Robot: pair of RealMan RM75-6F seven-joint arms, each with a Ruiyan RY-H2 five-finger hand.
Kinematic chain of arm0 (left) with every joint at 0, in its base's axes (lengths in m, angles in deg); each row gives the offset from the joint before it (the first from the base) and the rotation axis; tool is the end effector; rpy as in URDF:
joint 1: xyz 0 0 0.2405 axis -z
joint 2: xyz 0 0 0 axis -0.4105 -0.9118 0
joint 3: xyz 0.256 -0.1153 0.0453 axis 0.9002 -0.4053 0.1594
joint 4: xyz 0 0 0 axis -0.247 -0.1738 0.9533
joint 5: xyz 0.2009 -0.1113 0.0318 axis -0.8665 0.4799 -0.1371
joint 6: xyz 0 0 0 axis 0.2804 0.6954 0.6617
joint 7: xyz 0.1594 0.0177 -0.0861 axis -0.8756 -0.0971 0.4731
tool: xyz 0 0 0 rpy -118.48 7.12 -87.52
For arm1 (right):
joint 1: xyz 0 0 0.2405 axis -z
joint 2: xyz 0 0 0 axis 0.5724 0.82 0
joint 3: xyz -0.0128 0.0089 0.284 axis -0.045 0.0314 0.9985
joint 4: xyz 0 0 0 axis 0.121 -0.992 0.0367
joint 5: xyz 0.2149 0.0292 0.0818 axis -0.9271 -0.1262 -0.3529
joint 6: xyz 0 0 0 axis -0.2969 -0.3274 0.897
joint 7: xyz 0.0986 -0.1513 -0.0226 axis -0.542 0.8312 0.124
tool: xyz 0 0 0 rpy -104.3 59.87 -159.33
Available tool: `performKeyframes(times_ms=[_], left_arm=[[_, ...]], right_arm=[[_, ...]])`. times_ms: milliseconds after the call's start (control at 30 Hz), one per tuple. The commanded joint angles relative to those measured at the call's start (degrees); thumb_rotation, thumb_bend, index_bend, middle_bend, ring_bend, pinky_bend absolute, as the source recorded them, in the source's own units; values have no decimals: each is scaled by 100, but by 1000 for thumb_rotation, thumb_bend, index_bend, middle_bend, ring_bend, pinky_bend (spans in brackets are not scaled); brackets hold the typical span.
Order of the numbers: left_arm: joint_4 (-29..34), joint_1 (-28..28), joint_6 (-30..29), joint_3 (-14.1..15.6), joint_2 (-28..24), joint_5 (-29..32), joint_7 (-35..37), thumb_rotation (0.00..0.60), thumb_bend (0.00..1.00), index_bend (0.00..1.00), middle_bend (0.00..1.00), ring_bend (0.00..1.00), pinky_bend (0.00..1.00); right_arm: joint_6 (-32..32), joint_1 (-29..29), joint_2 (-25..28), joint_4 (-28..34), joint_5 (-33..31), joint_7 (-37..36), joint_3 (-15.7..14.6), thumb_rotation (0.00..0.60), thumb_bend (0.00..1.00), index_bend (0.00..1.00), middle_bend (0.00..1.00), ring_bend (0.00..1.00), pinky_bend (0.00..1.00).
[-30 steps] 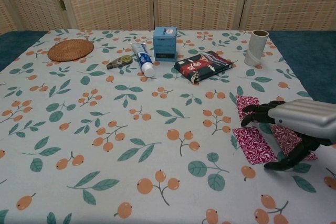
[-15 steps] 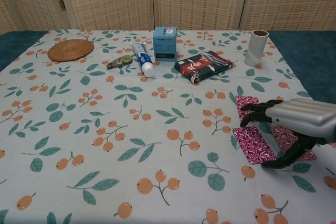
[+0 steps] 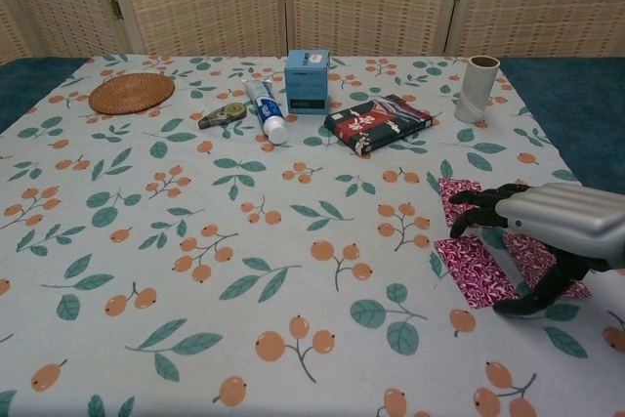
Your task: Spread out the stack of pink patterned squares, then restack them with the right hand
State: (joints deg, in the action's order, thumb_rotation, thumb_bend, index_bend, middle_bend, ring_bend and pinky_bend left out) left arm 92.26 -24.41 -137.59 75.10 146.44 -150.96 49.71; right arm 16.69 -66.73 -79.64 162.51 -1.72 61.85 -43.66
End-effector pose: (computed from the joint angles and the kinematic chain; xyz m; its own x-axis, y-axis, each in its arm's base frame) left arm -0.3762 0.1798 0.1492 0.4471 0.0401 0.8936 0.8921 0.0531 -0.4487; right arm -0.2493 -0.3018 -0.0623 0.6193 -0.4242 0.6606 -0.7802 -0.4266 0.4575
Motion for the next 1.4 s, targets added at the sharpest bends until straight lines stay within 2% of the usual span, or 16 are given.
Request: performKeyframes(times_ms=[33,167,467,733,967,1400], left_arm=[[-9,-2,-8,-6,4,3,9,600,281,290,81,156,0],[-21,-6,-6,-7,3,9,22,600,281,290,81,157,0],[-36,-19,-6,-6,-5,22,47,600,281,290,81,156,0],[-52,-16,2,1,-15,4,66,600,282,290,81,156,0],[-28,20,35,17,-5,-57,33,600,281,289,81,157,0],[18,49,52,60,-12,-148,39,600,281,290,81,157,0]], right_arm=[[-39,13,-18,-4,14,-1,4,496,261,296,41,0,0],[-95,28,-16,24,47,-6,11,527,262,308,46,0,0],[-309,97,141,271,222,-121,39,528,262,308,50,0,0],[-649,321,490,490,309,-358,38,527,262,308,50,0,0],[-763,603,655,350,172,-758,-35,525,262,295,50,0,0],[-528,681,403,-61,150,-1178,3,522,262,259,44,0,0]])
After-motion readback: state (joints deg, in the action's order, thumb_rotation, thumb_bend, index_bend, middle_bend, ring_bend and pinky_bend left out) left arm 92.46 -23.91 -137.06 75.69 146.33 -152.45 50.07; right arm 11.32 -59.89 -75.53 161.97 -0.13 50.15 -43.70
